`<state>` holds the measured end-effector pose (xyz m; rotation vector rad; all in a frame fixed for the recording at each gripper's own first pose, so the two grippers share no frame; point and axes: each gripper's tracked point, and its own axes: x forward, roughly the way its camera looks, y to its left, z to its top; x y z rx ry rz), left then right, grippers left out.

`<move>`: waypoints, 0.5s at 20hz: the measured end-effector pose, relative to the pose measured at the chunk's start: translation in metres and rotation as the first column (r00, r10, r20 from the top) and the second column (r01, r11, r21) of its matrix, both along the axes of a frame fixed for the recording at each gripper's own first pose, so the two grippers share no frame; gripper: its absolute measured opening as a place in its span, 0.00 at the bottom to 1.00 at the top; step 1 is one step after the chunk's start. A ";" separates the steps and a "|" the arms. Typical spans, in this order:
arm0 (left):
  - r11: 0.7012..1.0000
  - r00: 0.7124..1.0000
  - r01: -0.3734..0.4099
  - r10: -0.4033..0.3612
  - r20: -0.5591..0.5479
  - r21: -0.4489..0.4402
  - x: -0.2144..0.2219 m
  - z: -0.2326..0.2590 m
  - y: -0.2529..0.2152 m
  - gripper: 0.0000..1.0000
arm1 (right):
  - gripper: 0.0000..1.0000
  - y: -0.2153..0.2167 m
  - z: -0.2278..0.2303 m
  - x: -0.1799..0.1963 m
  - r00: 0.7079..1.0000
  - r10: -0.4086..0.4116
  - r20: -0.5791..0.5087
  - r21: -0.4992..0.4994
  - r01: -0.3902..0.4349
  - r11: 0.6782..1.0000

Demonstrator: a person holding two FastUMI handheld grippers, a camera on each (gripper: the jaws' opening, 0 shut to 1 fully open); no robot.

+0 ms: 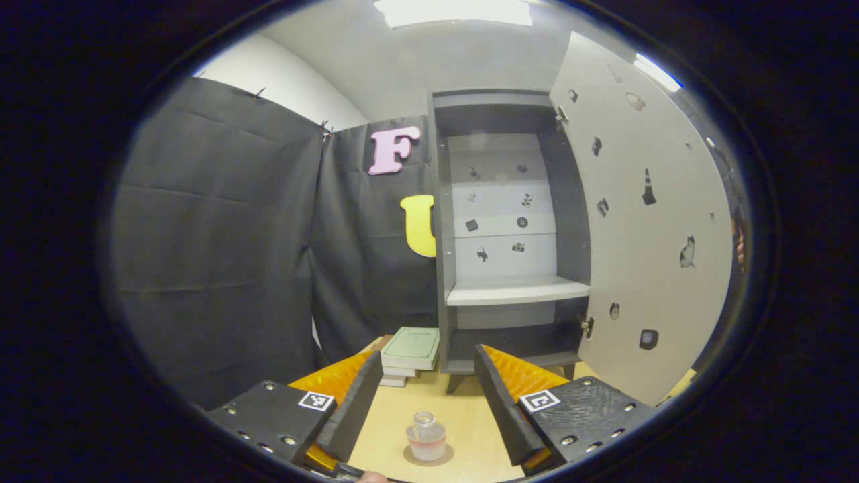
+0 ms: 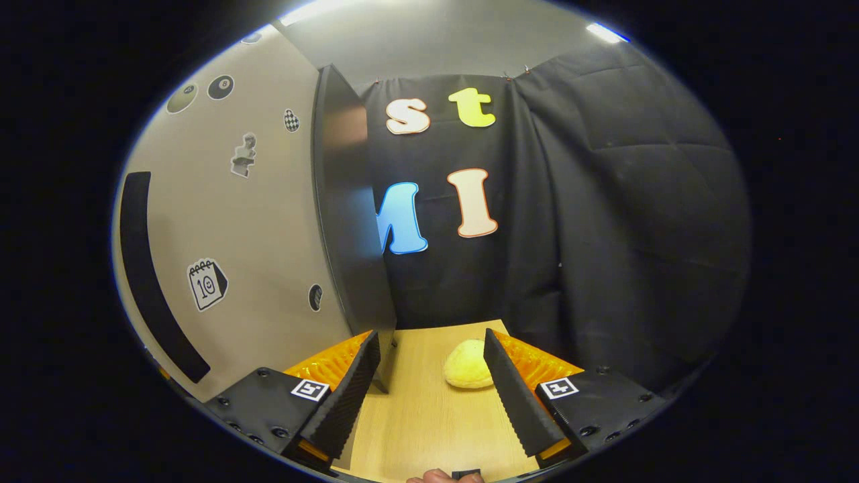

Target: Open the cabinet door with the right hand, grasp the bottle in the cabinet with the left hand and place it on the coaster, then close the cabinet door with the right hand.

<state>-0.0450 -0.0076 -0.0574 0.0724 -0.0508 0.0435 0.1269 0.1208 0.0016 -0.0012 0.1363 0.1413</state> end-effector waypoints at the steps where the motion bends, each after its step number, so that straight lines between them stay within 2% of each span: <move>1: 1.000 1.000 -0.007 0.007 -0.002 -0.004 -0.010 0.006 -0.007 0.82 | 0.98 -0.001 0.001 0.001 1.000 0.018 0.003 -0.002 -0.018 1.000; 2: 1.000 1.000 -0.019 0.019 -0.013 -0.003 -0.019 0.010 -0.013 0.82 | 0.98 -0.001 0.002 0.002 0.999 0.036 0.003 -0.002 -0.036 0.999; 3: 1.000 0.999 -0.027 0.027 -0.018 -0.003 -0.027 0.014 -0.020 0.84 | 0.93 -0.002 0.004 0.003 0.999 0.053 0.004 -0.002 -0.053 0.999; 10: 0.995 0.998 -0.056 0.052 -0.043 -0.079 -0.066 0.046 -0.058 0.82 | 0.93 -0.004 0.014 -0.002 0.989 0.151 0.005 -0.031 -0.150 0.988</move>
